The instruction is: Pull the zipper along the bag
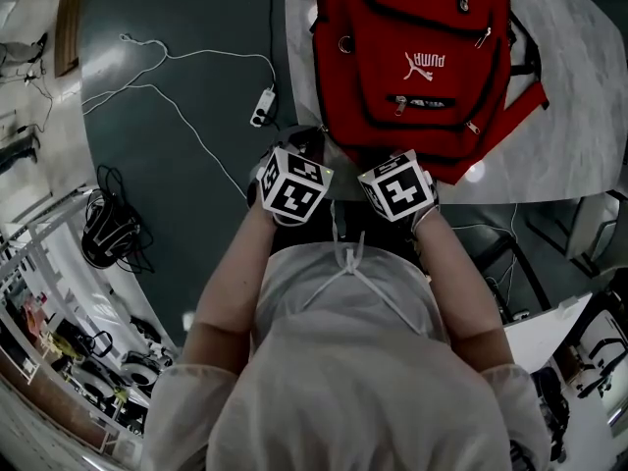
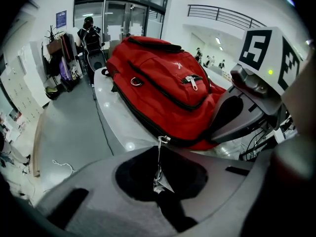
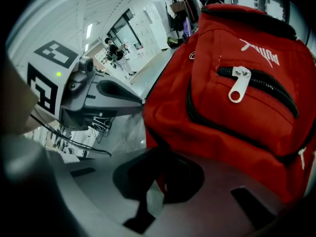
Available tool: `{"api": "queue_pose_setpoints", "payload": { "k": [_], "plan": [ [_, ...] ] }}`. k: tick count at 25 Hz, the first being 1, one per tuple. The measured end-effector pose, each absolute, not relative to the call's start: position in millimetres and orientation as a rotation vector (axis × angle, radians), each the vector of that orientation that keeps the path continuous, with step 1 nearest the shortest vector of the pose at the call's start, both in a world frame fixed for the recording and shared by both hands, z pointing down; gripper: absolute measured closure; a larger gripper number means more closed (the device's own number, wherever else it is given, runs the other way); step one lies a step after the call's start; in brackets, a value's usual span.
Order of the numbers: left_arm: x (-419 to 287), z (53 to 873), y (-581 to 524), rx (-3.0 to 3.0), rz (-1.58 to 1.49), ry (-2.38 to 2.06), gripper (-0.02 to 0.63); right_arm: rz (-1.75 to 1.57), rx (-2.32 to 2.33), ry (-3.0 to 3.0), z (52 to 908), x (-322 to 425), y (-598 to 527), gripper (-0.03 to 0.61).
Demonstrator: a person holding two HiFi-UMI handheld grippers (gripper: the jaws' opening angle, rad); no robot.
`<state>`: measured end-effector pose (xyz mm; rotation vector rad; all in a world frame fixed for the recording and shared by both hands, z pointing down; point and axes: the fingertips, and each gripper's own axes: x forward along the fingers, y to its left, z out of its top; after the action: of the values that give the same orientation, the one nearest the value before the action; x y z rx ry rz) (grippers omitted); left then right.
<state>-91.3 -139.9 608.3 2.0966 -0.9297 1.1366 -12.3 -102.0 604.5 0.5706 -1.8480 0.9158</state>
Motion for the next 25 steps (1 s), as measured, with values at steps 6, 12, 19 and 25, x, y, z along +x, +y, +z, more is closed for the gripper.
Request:
{"api": "queue_pose_setpoints", "payload": {
  "k": [6,12,19,25],
  "plan": [
    [-95.4,608.0,-154.2,2.09,1.098,-0.923,0.584,0.92,0.539,-1.816,605.1,-12.3,-102.3,0.552],
    [-99.1,607.9,-170.5,2.075,1.047,-0.931,0.584,0.919,0.532,-1.796,606.5,-10.6,-101.3,0.552],
    [-105.6,605.1,-195.0,2.119,1.053,-0.925,0.584,0.878,0.536,-1.807,605.1,-12.4,-101.6,0.552],
    [-109.4,604.9,-210.8,2.151,1.09,-0.917,0.584,0.899,0.519,-1.811,605.6,-13.9,-102.2,0.552]
  ]
}}
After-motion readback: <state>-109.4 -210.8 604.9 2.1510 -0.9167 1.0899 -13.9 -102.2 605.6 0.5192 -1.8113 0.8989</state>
